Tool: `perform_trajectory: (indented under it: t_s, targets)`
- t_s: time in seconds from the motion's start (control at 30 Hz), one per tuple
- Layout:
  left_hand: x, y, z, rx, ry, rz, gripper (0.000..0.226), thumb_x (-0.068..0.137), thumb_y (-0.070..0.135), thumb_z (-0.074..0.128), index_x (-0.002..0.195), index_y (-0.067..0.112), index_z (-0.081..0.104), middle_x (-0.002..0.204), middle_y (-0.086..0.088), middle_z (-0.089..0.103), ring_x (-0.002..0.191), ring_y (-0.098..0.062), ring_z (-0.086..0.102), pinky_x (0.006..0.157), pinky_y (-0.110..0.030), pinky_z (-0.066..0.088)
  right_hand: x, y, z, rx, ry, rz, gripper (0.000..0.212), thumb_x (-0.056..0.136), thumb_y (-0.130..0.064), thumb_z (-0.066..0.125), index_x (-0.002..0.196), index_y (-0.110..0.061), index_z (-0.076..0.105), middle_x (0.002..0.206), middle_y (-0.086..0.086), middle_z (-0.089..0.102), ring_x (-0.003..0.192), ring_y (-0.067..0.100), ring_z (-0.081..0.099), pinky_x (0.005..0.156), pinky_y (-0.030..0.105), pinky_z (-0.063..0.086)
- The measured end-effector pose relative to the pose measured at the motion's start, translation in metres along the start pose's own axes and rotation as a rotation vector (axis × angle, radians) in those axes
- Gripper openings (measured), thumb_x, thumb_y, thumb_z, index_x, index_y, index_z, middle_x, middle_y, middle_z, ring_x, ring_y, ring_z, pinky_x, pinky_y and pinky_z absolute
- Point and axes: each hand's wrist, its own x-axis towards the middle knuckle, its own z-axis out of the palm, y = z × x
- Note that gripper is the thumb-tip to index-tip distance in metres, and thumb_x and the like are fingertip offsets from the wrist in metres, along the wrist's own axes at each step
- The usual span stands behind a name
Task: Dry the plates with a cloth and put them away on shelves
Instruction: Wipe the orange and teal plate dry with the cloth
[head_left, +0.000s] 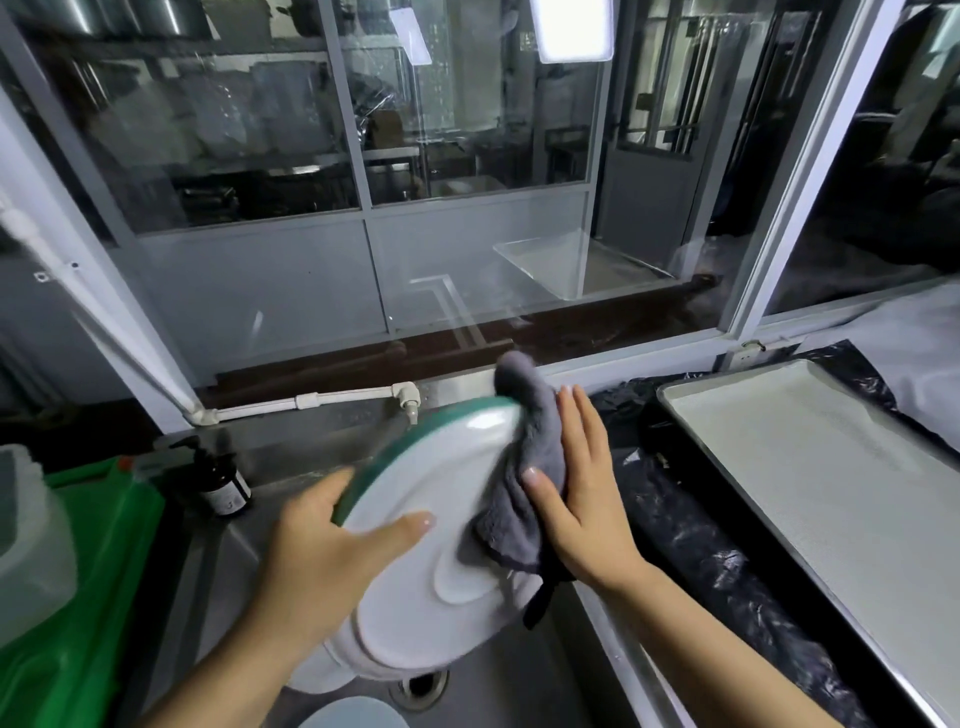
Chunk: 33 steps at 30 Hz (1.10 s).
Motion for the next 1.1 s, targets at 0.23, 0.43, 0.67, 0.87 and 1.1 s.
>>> perform_trajectory:
  t_s: [0.23,0.43,0.67,0.87,1.1]
  targets:
    - [0.002,0.004,0.004,-0.27,0.176,-0.251,0.051,0.048,0.04,0.092,0.091,0.021,0.072,0.08,0.003,0.076,0.077,-0.021,0.072,0.068,-0.038,0.057,-0.053,0.005,0.031,0.068,-0.027,0.163,0.066,0.093,-0.068,0.03,0.149,-0.053,-0.001,0.159,-0.013,-0.026,0.148,0.013,-0.019,0.121,0.055,0.003]
    - [-0.002,0.023,0.016,-0.212,0.269,-0.192,0.032,0.084,0.046,0.063,0.075,0.016,0.068,0.057,0.021,0.066,0.057,0.002,0.06,0.049,-0.011,0.043,-0.046,-0.039,0.048,-0.173,-0.065,-0.176,0.062,0.1,-0.057,0.026,0.155,-0.036,0.006,0.164,0.009,-0.004,0.148,0.042,-0.008,0.112,0.07,0.006]
    - [0.008,0.021,0.013,-0.252,0.34,-0.185,0.035,0.085,0.048,0.067,0.067,0.018,0.069,0.058,0.016,0.068,0.064,-0.009,0.06,0.064,-0.03,0.049,0.002,-0.057,0.041,-0.307,-0.042,-0.364,0.057,0.1,-0.055,0.026,0.152,-0.031,0.023,0.162,0.007,0.018,0.15,0.035,0.008,0.111,0.07,0.012]
    - [0.015,0.027,-0.001,-0.443,0.389,-0.222,0.033,0.087,0.047,0.065,0.075,0.016,0.069,0.07,0.01,0.071,0.074,-0.012,0.064,0.074,-0.032,0.051,0.015,-0.02,0.034,-0.209,-0.006,-0.021,0.061,0.099,-0.061,0.016,0.154,-0.038,0.007,0.165,-0.001,-0.004,0.15,0.025,-0.011,0.118,0.06,0.005]
    - [0.02,0.023,0.006,-0.451,0.431,-0.226,0.033,0.086,0.051,0.065,0.075,0.02,0.072,0.072,0.01,0.073,0.076,-0.012,0.067,0.078,-0.034,0.055,-0.061,-0.047,0.066,-0.161,-0.176,-0.118,0.059,0.102,-0.054,0.017,0.156,-0.034,0.002,0.164,0.003,-0.006,0.15,0.035,-0.009,0.114,0.061,0.001]
